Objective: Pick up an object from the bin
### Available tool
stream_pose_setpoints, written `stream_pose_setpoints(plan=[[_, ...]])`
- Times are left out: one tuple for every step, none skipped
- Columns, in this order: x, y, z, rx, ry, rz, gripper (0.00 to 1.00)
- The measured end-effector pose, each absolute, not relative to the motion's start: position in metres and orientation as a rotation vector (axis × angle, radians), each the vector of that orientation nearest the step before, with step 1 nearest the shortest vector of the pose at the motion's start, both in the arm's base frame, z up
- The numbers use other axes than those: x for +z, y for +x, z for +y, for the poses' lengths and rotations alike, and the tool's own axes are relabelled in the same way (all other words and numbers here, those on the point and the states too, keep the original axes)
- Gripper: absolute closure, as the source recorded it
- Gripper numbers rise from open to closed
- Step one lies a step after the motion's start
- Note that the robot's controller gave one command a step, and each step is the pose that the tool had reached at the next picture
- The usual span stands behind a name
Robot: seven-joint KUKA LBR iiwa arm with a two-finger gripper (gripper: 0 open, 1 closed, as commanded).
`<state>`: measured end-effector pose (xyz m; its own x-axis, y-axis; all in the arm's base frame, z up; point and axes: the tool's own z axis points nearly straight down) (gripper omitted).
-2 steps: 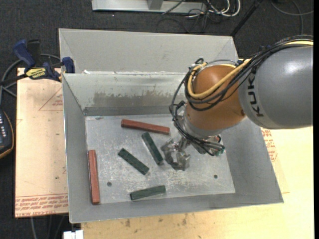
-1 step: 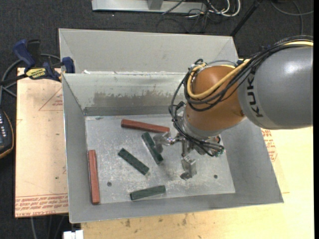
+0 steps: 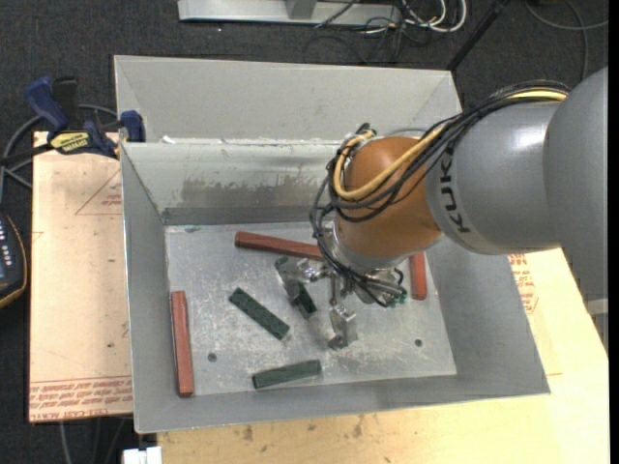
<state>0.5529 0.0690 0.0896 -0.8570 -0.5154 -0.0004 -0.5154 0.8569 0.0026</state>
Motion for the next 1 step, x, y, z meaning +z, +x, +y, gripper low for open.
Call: stream_pose_setpoints(plan=[[0.0696,0.5927,0.114,-0.006,0.644,-3.079,0.0]])
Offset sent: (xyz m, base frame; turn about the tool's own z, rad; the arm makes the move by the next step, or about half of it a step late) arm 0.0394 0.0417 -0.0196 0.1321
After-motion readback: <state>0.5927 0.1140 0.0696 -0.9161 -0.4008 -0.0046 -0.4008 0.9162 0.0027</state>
